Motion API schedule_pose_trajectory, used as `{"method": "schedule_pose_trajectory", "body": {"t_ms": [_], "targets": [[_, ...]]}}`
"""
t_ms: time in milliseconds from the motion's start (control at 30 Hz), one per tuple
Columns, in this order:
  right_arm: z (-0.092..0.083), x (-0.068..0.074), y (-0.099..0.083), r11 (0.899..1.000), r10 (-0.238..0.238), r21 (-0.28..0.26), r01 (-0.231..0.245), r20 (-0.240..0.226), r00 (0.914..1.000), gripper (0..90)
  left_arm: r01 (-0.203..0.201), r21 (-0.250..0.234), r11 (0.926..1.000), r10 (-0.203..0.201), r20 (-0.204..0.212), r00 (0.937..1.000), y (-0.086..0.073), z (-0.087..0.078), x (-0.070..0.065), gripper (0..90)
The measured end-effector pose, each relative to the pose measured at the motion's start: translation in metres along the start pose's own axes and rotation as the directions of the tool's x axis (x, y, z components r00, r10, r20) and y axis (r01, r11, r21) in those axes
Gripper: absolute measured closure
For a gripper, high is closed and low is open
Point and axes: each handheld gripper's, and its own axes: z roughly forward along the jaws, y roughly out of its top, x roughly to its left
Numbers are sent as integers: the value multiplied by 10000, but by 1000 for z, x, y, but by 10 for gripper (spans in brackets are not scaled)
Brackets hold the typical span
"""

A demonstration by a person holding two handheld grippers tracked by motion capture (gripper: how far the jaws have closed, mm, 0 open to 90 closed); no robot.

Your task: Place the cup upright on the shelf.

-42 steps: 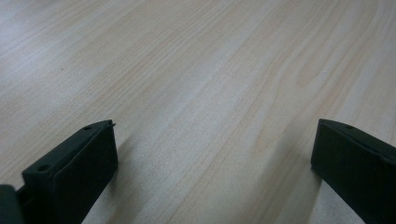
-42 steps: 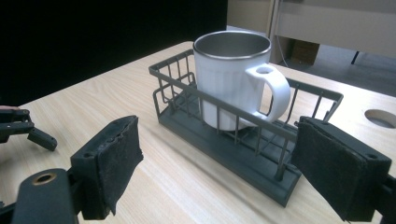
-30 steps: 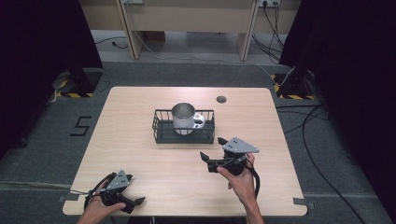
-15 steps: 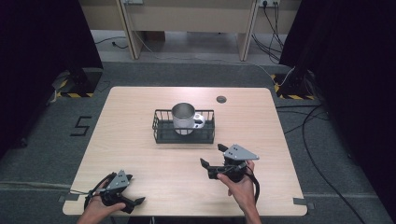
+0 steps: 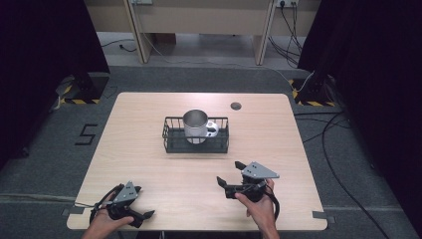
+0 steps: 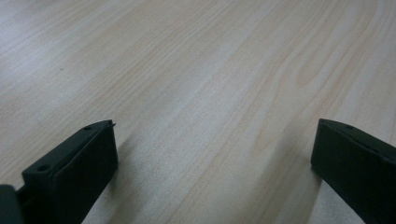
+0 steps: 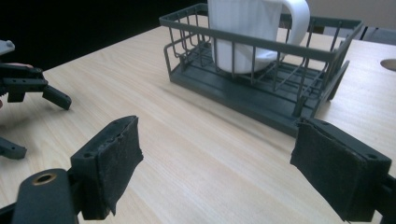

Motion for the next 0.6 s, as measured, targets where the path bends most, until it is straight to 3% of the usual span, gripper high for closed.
{"method": "schedule_pose_trajectory", "body": {"t_ms": [600], "targets": [[-9,-4,-29,9983,211,542,-217,105,9997,152,-1,-5,10000,1,-3,10000,0,0,0,0]]}}
